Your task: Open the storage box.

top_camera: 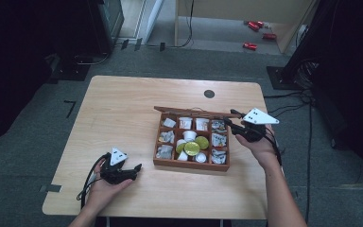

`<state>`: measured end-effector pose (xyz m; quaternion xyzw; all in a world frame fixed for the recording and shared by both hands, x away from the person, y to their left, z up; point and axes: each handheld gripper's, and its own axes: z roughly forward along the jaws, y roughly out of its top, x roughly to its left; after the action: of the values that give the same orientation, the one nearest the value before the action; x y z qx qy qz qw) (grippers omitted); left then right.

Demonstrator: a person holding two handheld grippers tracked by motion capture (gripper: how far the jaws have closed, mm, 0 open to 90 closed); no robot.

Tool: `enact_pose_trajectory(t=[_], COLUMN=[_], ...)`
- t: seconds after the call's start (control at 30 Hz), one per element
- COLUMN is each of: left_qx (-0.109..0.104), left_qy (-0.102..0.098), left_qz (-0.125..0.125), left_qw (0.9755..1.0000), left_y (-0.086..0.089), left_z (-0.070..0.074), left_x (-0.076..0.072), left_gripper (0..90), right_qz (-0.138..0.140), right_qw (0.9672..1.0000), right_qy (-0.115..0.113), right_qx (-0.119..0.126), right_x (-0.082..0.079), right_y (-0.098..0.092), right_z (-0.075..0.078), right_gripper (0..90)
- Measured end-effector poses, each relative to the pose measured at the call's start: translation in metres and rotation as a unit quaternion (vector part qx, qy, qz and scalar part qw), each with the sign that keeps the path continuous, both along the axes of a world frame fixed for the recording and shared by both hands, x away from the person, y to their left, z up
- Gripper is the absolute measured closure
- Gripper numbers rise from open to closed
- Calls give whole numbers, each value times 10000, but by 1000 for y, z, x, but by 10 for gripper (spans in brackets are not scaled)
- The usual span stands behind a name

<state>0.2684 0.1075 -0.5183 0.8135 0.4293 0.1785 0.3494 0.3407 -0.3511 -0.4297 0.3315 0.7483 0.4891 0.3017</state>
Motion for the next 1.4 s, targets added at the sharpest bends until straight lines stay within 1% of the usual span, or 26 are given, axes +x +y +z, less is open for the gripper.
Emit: enact_pose_trajectory(t=[0.1,0.3,0.33,0.43,0.57,0.67,0.8,0.9,1.0,1.07,1.27,1.33,1.4], left_qx=[53,38,34,21,-8,-16,-22,-61,-60,-66,-66,-72,-65], left_qy=[-17,-4,-4,-2,6,13,16,22,23,29,29,31,29], left_qz=[-1,8,12,18,39,45,52,66,71,76,75,79,77], left_qw=[10000,10000,10000,10000,10000,10000,10000,10000,10000,9999,9999,9999,9999], left_y=[-1,-1,-1,0,0,1,1,1,1,1,2,2,2], left_z=[0,0,0,0,0,0,0,0,0,0,0,0,0], left_x=[0,0,0,0,1,1,1,1,2,2,2,2,2], left_gripper=[225,225,225,225,226,226,226,227,227,227,227,227,227], right_qz=[-22,-37,-43,-51,-67,-77,-118,-95,-82,-83,-49,-69,-72], right_qw=[10000,9998,9998,9998,9998,9997,9995,9992,9991,9991,9988,9984,9983], right_qy=[6,26,66,111,168,190,234,238,262,340,461,522,531], right_qx=[60,183,191,183,101,116,187,322,312,233,173,186,246], right_x=[2,7,8,10,16,18,22,26,28,31,38,41,42], right_y=[-1,-3,-3,-3,-2,-3,-3,-6,-6,-6,-6,-6,-6], right_z=[-1,-4,-5,-8,-15,-17,-21,-24,-25,-29,-36,-38,-39], right_gripper=[575,574,574,573,570,570,571,570,573,574,563,562,563])
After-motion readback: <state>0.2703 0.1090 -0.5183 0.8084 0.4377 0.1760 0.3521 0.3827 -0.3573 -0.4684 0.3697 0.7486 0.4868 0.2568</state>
